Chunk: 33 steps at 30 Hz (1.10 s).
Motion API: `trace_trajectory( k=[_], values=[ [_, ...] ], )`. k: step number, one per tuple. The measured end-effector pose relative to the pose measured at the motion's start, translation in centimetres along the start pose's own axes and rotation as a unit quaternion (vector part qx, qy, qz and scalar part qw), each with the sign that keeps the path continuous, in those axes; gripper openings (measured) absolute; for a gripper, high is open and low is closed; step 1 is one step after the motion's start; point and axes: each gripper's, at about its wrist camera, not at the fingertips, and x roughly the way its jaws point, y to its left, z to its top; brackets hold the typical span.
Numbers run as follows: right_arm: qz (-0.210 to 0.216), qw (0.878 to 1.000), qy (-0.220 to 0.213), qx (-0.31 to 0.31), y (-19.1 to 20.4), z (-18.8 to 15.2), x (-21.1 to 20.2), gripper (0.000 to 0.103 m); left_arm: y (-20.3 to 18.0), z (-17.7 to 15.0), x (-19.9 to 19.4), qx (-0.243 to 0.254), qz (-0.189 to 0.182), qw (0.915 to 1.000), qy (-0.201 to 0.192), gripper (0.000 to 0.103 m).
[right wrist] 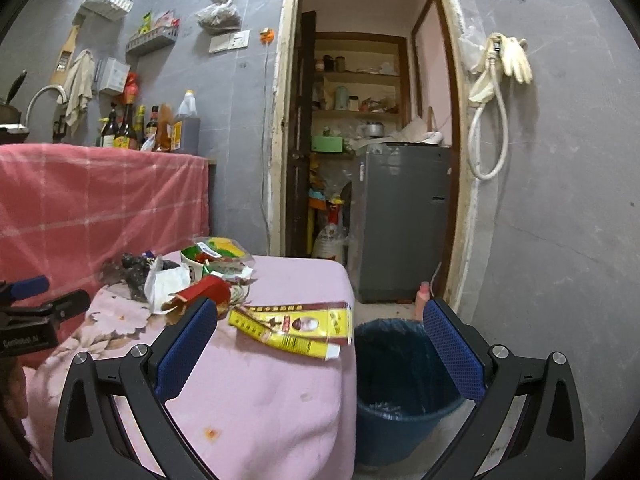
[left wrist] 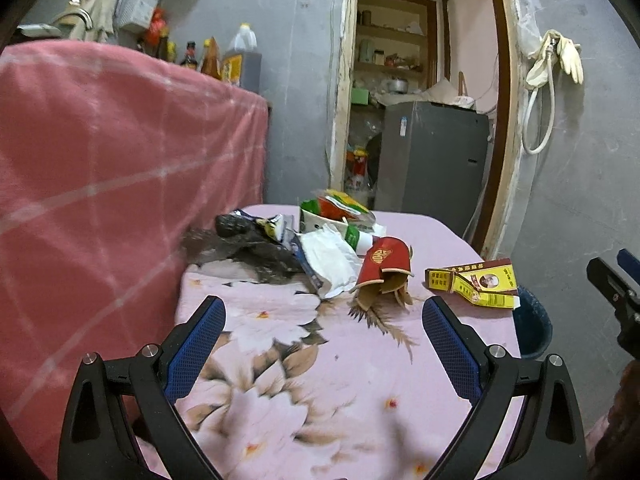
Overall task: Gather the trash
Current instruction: 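Reach the left tool to the red paper cup while the right tool reaches the yellow box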
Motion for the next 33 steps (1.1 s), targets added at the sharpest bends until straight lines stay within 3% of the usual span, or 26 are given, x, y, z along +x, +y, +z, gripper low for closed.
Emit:
trace_trajectory(
  k=[7,18,25,27,31,33],
  values=[
    [0.039,0.998,0.047,-0.023,-0.7,-0.4,4.8,0.103,-0.3,1.0,3.9,-0.010,-0.042,0.9984,0.037,0.095],
    [0.053,0.992,0.114,0.025,-3.2,-1.3,10.2,0.102,-3.2,2.0,7.8,0.013,-0.090,0.9934,0.069,0.070],
    [0.084,0.985,0.144,0.033,-5.2,-1.5,14.1,0.101,-4.3,2.8,10.0,0.022,-0.092,0.9919,0.084,0.064],
    [0.097,0.983,0.153,0.039,-5.7,-1.6,15.0,0.099,-4.4,2.8,10.6,0.023,-0.091,0.9912,0.094,0.057],
    [0.118,0.977,0.170,0.054,-6.1,-2.2,16.2,0.092,-4.3,2.7,11.6,0.018,-0.085,0.9897,0.113,0.055],
    [0.128,0.973,0.180,0.060,-5.9,-2.5,16.7,0.081,-4.2,2.7,11.8,0.015,-0.083,0.9898,0.115,0.054]
  ],
)
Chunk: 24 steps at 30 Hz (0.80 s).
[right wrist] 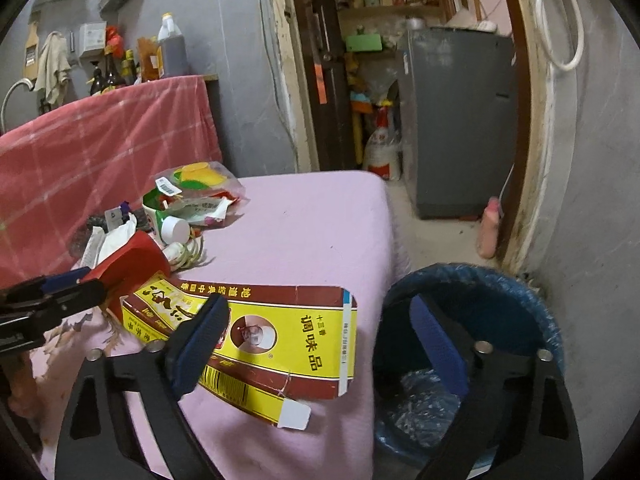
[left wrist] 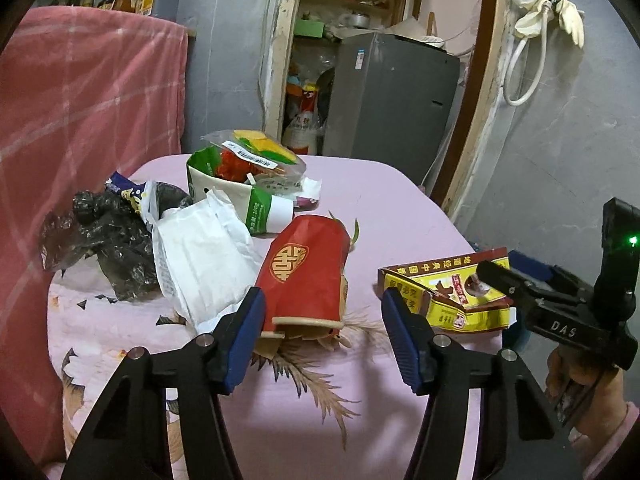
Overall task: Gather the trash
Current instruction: 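Reach the left tool to the red paper cup while the right tool reaches the yellow box, then close the left tool on the red cup while the right tool grasps the yellow box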
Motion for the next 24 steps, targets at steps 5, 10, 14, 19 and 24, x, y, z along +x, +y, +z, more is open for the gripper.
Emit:
trace_trajectory(
  k=[5,10,14,19,24],
  values=[
    [0.019,1.000,0.022,-0.001,0.7,-0.4,0.8,0.063,0.1,0.2,0.4,-0.004,0.005,1.0000,0.006,0.046],
    [0.029,0.999,0.020,-0.004,1.4,-0.7,0.4,0.051,0.2,0.2,0.6,-0.009,0.008,0.9999,0.011,0.035],
    [0.037,0.999,0.020,-0.003,1.8,-1.0,0.1,0.041,0.4,0.2,0.8,-0.016,0.013,0.9996,0.018,0.027],
    [0.047,0.999,0.019,0.003,2.1,-1.4,-0.1,0.024,0.3,0.0,0.6,-0.019,0.019,0.9995,0.019,0.026],
    [0.068,0.997,0.018,0.007,2.7,-1.7,-0.4,0.010,0.0,-0.2,0.3,-0.017,0.027,0.9994,0.013,0.025]
  ],
)
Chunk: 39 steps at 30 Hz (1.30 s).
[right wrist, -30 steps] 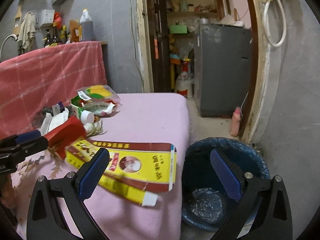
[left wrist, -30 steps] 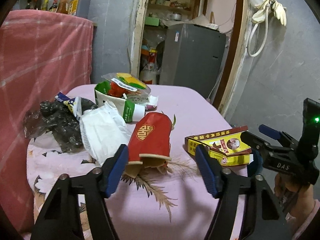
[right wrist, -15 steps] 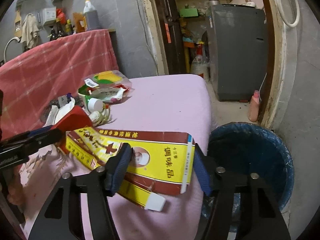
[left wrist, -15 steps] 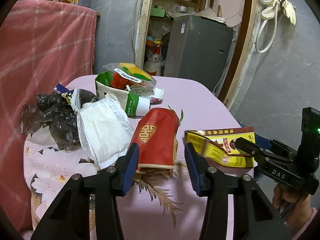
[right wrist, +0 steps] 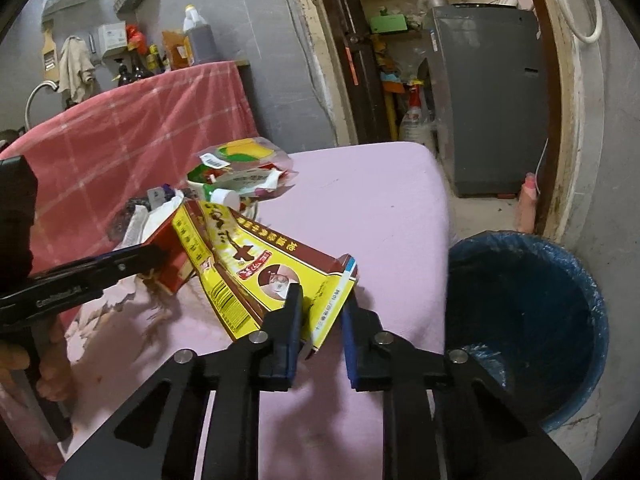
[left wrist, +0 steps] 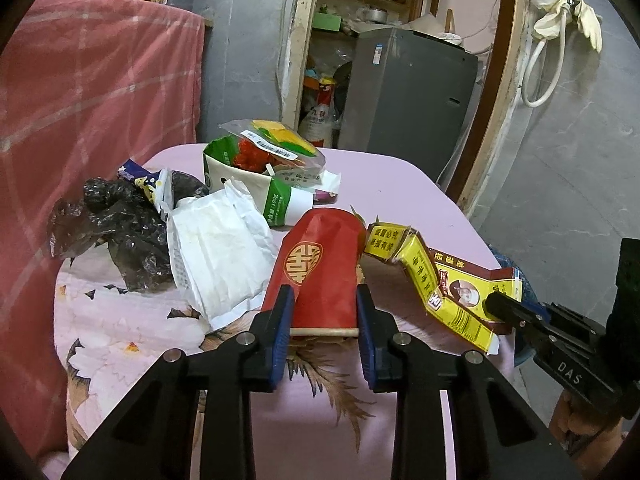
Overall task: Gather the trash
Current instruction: 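Close the left tool on the red cup while the right tool grasps the yellow box, then carry both items over the blue bin and open both tools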
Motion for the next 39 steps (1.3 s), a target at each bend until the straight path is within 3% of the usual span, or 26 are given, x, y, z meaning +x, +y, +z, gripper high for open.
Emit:
trace_trajectory(
  k=[4,9,20,30,39],
  values=[
    [-0.008,1.000,-0.016,-0.009,0.8,-0.3,-0.8,0.005,-0.1,-0.3,-0.6,-0.006,0.002,0.9999,-0.011,0.025],
    [-0.050,0.996,-0.056,-0.041,1.9,-0.4,-2.3,0.002,0.0,-0.5,-1.7,-0.016,0.001,0.9994,-0.030,0.025],
    [-0.138,0.974,-0.156,-0.090,2.7,0.5,-6.3,0.001,-3.2,-0.7,-3.5,-0.031,-0.044,0.9960,-0.071,0.025],
    [-0.194,0.959,-0.197,-0.062,-2.2,2.3,-8.4,0.001,-9.1,1.7,-1.0,-0.038,-0.102,0.9907,-0.081,0.025],
    [-0.204,0.961,-0.188,-0.017,-8.9,3.1,-8.1,0.001,-15.4,3.8,4.3,-0.034,-0.135,0.9890,-0.051,0.025]
  ],
)
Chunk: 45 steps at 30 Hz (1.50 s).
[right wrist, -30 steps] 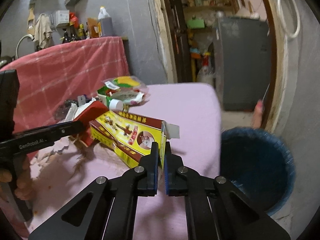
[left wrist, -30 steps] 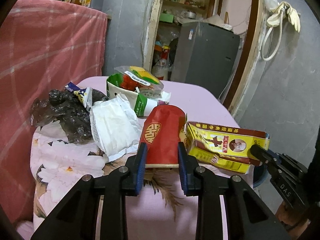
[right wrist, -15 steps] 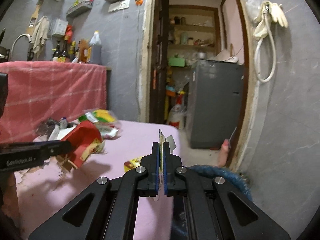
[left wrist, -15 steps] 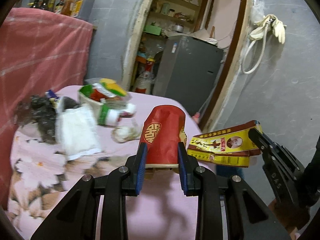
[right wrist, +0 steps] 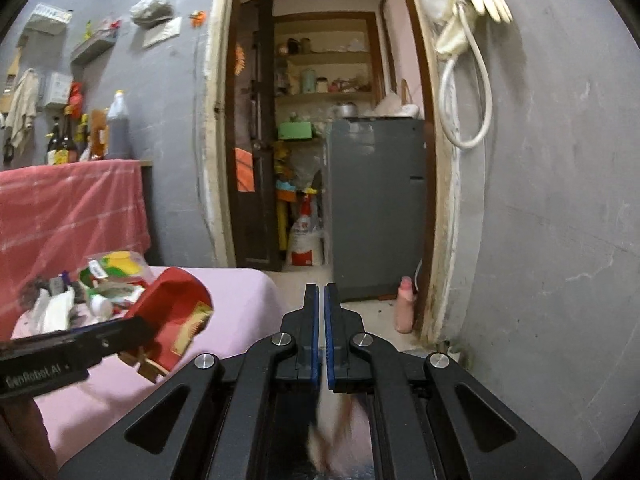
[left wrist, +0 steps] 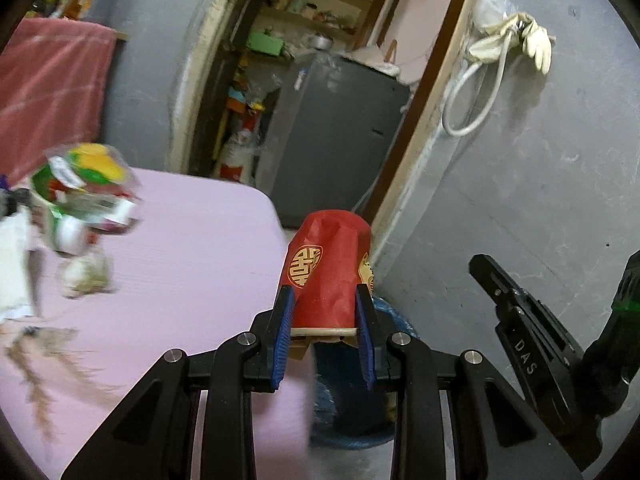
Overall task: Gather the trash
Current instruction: 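Carry both items over the blue bin and open both tools, then reach the left tool to the white tissue while the right tool reaches the garlic bulb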
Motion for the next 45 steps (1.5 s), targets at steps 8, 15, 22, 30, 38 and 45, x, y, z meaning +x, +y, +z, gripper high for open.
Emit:
trace_trajectory(
  k=[8,15,22,30,38,45],
  values=[
    [0.002,0.997,0.037,0.063,-4.2,-1.2,1.0,0.002,-1.8,0.2,4.8,0.016,-0.007,0.9985,0.053,0.026],
    [-0.010,0.997,0.035,0.066,-5.4,-1.3,0.1,0.011,-2.1,-1.1,6.4,0.027,-0.008,0.9965,0.079,0.028],
    [-0.015,0.997,0.027,0.067,-5.5,-1.1,-0.6,0.018,-2.1,-1.3,6.4,0.029,-0.005,0.9968,0.075,0.033],
    [-0.018,0.998,0.002,0.055,-4.3,-0.2,-2.3,0.041,-1.0,-0.2,2.2,0.029,0.022,0.9993,0.006,0.054],
    [-0.002,0.998,-0.040,0.055,-1.6,1.4,-4.6,0.083,1.3,0.6,-3.7,0.045,0.074,0.9938,-0.069,0.090],
    [0.026,0.997,-0.063,0.048,1.8,2.6,-5.8,0.103,4.3,0.4,-7.5,0.044,0.119,0.9867,-0.101,0.097]
  ],
)
